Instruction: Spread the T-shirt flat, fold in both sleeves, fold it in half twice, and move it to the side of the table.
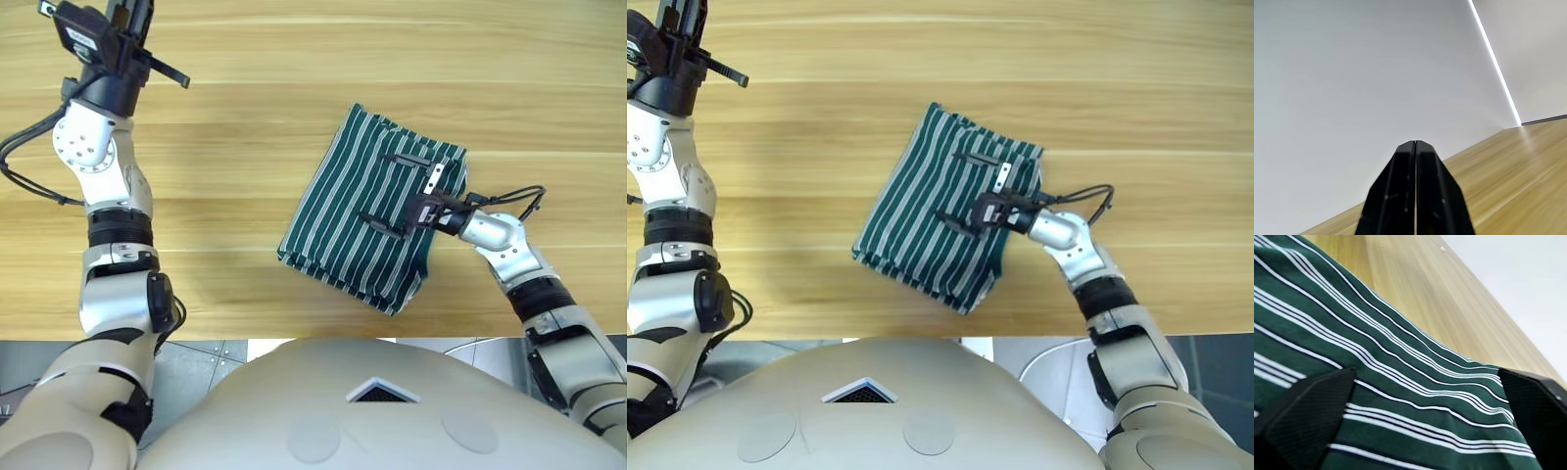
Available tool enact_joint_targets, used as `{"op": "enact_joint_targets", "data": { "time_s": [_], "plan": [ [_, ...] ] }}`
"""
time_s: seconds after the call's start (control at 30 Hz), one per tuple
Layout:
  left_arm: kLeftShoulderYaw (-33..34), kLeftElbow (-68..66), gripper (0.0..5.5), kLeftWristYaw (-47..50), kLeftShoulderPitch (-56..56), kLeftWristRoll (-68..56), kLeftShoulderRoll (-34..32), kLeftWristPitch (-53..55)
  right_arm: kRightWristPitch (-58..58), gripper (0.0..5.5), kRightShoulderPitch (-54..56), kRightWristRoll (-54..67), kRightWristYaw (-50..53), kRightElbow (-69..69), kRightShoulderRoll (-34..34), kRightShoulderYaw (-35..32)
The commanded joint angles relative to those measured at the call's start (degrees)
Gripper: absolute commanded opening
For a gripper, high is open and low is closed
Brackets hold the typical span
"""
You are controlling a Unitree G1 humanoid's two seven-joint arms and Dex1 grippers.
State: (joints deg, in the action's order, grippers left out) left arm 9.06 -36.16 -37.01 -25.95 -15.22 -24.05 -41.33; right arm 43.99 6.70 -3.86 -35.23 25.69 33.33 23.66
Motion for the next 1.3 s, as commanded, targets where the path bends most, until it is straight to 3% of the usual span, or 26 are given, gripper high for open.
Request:
{"op": "enact_joint_targets", "data": {
  "time_s": [0.03, 0.3, 0.5, 0.63, 0.83, 1.07, 1.3],
  "plan": [
    [-1.8, 0.9, 0.03, -3.1, 1.2, 0.7, 0.2, -1.6, -1.5, 5.40, -4.4, -1.9, -5.8, -0.6, 7.0, -0.2],
    [-6.5, 3.4, 0.03, -12.3, 5.2, 0.7, -0.7, -4.4, -0.6, 5.40, -8.8, 6.5, -12.4, -12.0, 16.4, -5.6],
    [-14.0, 10.1, 0.03, -22.8, 11.3, 1.4, -4.1, -4.0, -1.2, 5.40, -9.0, 16.5, -11.2, -19.1, 15.8, -14.1],
    [-17.0, 15.3, 0.03, -27.6, 13.1, 0.0, -6.6, -1.0, -1.9, 5.40, -7.4, 16.2, -9.2, -18.8, 13.4, -17.8],
    [-22.6, 26.8, 0.03, -38.0, 19.8, -1.8, -14.6, 5.1, 1.2, 5.40, -20.6, 15.2, -17.3, -20.3, 23.3, -21.3],
    [-26.5, 28.3, 0.03, -38.8, 22.3, 5.1, -16.5, 4.6, 3.1, 5.40, -34.2, 14.4, -20.2, -19.2, 30.2, -31.0],
    [-29.3, 29.8, 0.03, -36.5, 24.3, 8.4, -15.8, 4.5, 2.6, 5.40, -41.0, 12.3, -20.7, -21.9, 30.1, -35.2]
  ]
}}
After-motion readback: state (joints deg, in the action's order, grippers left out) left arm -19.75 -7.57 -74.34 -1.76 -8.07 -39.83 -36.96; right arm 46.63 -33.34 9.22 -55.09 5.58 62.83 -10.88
